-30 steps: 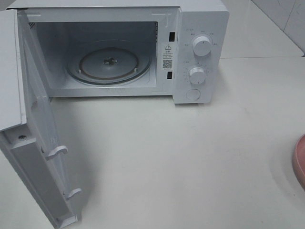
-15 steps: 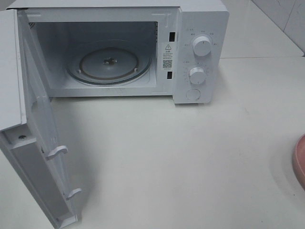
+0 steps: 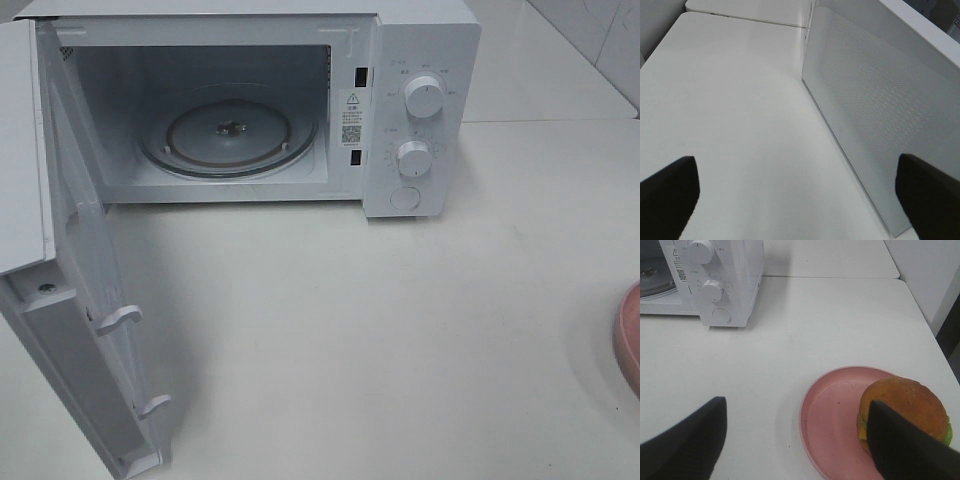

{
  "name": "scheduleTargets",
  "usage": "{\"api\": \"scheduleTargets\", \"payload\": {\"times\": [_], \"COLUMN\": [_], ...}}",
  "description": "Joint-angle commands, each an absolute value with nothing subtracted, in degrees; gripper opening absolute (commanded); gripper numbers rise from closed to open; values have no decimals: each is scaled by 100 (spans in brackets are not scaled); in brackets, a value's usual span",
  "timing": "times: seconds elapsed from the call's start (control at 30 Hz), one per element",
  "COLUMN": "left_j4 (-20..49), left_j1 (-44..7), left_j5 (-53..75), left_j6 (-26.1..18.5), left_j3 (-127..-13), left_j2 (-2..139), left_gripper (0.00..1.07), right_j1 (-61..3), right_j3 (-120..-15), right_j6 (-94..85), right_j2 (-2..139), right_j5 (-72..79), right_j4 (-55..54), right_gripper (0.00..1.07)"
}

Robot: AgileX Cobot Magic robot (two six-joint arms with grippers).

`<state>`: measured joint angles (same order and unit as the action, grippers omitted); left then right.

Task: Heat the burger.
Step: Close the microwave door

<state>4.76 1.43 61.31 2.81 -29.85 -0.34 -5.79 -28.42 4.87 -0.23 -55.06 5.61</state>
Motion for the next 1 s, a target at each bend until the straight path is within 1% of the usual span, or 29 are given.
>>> {"api": "scheduleTargets", "payload": {"times": [0.03, 1.0], "left_j4": [481, 481], "left_j1": [172, 172], "left_j5": [6125, 6125], "left_j6": [275, 275], "left_j3": [-2968, -2968], "left_j2": [-57, -57], "left_gripper": [100, 100], "right_j1": [-544, -544], "right_j3": [-2836, -2836], "right_j6": [453, 453], "right_j2": [-166, -166], "right_j5": [-5512, -5512], "right_j4": [550, 550], "right_gripper": [73, 73]}}
